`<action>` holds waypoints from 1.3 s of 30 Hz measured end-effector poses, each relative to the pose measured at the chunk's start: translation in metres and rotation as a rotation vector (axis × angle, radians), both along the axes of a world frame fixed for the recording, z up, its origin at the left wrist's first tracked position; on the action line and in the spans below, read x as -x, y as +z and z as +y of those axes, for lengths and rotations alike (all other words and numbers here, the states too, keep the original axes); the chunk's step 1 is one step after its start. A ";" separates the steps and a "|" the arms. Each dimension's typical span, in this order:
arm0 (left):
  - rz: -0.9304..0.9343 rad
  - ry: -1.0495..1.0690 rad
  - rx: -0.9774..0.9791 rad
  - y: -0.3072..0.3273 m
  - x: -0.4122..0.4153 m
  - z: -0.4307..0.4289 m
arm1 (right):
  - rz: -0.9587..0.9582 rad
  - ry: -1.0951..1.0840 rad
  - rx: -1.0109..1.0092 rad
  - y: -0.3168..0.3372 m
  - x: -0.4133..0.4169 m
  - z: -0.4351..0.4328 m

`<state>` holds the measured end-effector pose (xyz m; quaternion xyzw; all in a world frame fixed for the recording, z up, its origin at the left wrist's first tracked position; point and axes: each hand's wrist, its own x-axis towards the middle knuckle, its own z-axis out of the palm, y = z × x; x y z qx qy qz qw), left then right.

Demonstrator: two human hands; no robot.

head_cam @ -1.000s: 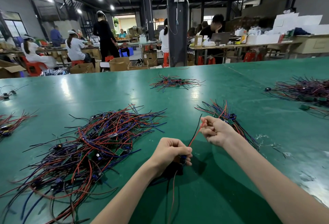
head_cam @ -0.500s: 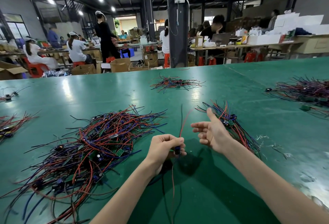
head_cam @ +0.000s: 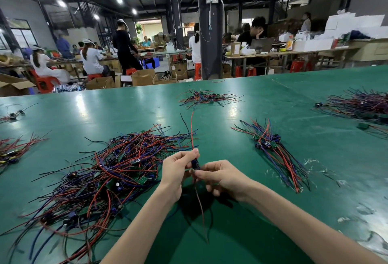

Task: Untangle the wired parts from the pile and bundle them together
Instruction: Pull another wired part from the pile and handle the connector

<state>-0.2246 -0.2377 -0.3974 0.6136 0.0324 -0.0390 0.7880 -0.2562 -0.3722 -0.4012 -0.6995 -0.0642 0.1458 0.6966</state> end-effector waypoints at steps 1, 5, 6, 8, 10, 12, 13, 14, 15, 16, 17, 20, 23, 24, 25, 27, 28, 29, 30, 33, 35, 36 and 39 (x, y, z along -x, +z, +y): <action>-0.002 0.003 -0.001 -0.001 0.000 0.000 | 0.007 -0.003 -0.010 0.000 0.000 0.000; -0.034 0.032 0.012 -0.001 -0.001 -0.001 | 0.106 0.015 -0.127 0.001 -0.003 0.000; -0.043 0.040 0.022 -0.001 -0.002 -0.001 | 0.110 0.021 -0.130 0.002 -0.004 0.000; -0.058 0.065 0.038 -0.001 -0.004 0.002 | 0.078 0.029 -0.087 0.002 -0.004 -0.001; -0.073 0.100 0.027 -0.002 -0.006 0.004 | 0.018 0.039 -0.002 0.002 -0.003 -0.001; -0.078 0.111 0.021 -0.002 -0.007 0.006 | -0.029 0.043 0.063 0.001 -0.001 0.000; -0.069 0.096 0.029 -0.002 -0.007 0.005 | -0.043 0.037 0.071 0.000 -0.001 0.002; -0.052 0.069 0.043 -0.002 -0.006 0.004 | -0.055 0.024 0.067 0.000 0.000 0.003; -0.032 0.035 0.062 -0.001 -0.005 0.003 | -0.067 0.002 0.058 0.000 0.000 0.005; -0.010 -0.006 0.083 0.000 -0.004 0.002 | -0.079 -0.029 0.047 0.000 0.000 0.006; 0.012 -0.060 0.102 0.001 -0.004 0.001 | -0.093 -0.067 0.038 0.000 0.000 0.006; 0.042 -0.276 0.133 0.003 0.001 -0.002 | -0.146 -0.195 0.047 0.001 -0.003 0.004; -0.013 -0.341 0.052 -0.003 0.002 -0.006 | -0.173 -0.241 0.033 0.001 -0.003 0.001; -0.035 -0.332 0.023 -0.005 0.002 -0.006 | -0.180 -0.235 0.035 0.001 -0.003 0.001; -0.051 -0.313 0.007 -0.006 0.003 -0.006 | -0.190 -0.221 0.048 0.000 -0.003 0.001; -0.066 -0.272 -0.001 -0.007 0.002 -0.004 | -0.224 -0.171 0.090 0.001 -0.002 0.002; -0.071 -0.258 -0.001 -0.007 0.002 -0.003 | -0.237 -0.144 0.103 0.001 -0.002 0.002; -0.074 -0.251 0.000 -0.007 0.001 -0.002 | -0.244 -0.120 0.104 0.002 -0.001 0.002; -0.075 -0.251 0.001 -0.007 0.001 -0.002 | -0.249 -0.097 0.100 0.004 0.000 0.003; -0.078 -0.260 -0.013 -0.008 0.002 -0.002 | -0.286 -0.067 0.163 0.006 0.002 0.003; -0.081 -0.278 -0.022 -0.009 0.002 -0.002 | -0.295 -0.081 0.235 0.003 0.000 0.002; -0.084 -0.283 -0.030 -0.009 0.002 -0.001 | -0.294 -0.086 0.264 0.002 -0.001 0.001; -0.083 -0.283 -0.039 -0.010 0.002 -0.001 | -0.284 -0.074 0.315 0.000 -0.003 0.000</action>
